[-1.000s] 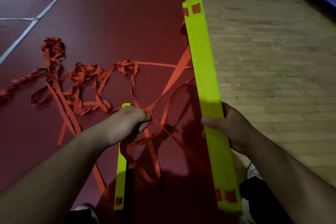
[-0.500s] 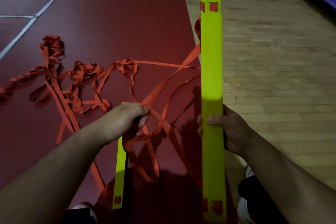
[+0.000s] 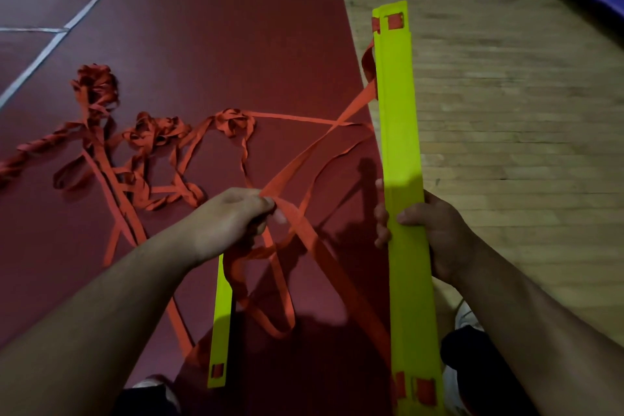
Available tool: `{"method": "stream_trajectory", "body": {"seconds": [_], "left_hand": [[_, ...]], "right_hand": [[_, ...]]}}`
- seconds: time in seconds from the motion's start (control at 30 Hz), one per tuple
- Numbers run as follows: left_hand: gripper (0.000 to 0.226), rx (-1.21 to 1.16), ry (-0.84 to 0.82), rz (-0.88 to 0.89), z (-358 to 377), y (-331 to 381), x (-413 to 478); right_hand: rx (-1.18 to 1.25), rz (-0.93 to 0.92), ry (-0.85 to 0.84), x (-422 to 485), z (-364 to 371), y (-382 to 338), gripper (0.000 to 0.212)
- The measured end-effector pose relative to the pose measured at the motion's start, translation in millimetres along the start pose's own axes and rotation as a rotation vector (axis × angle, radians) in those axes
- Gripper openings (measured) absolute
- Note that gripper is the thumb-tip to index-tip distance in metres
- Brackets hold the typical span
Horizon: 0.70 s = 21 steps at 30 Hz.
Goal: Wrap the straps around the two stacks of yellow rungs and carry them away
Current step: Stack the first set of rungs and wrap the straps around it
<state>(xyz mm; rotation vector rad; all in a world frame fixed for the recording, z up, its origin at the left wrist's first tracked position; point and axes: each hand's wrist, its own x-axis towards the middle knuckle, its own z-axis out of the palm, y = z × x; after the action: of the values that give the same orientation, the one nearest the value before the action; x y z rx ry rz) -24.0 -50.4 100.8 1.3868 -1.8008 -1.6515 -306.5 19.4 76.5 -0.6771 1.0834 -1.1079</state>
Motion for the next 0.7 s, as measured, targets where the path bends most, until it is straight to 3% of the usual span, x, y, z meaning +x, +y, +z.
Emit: {"method": "stream_trajectory", "body": {"seconds": [0.17,0.37,0.47,0.57,0.63,0.7], "left_hand": [[0.035,0.007,-0.021,-0.012,5.2,-3.9,1.8],[0.018,-0.372,-0.07,-0.083,-1.4,-4.5,2.2],[0.038,-0.373,0.023,-0.131,-0.4,-9.9,7.6],[0.033,-0.253,0.135,-0.062,-5.0,-15.2,10.9],[0.024,-0.254,0.035,0.01,-10.9,-17.2,9.2],[0.026,-0.311,-0.082,0.074,-16.2,-18.3,7.1]], "right_hand": [[-0.023,0.01,0.024,-0.7,0.2,-5.4,0.05],[-0.154,-0.015,0.038,-5.2,-0.6,-8.0,0.085],[-0.131,-0.04,0.048,-6.0,-0.4,-8.7,0.055],[-0.107,-0.032,0.03,-7.5,0.5,-10.8,0.045],[-0.082,-0.024,0.008,-7.9,0.8,-12.0,0.044],[-0.056,-0.013,-0.019,-7.6,1.7,-12.1,0.057]]}}
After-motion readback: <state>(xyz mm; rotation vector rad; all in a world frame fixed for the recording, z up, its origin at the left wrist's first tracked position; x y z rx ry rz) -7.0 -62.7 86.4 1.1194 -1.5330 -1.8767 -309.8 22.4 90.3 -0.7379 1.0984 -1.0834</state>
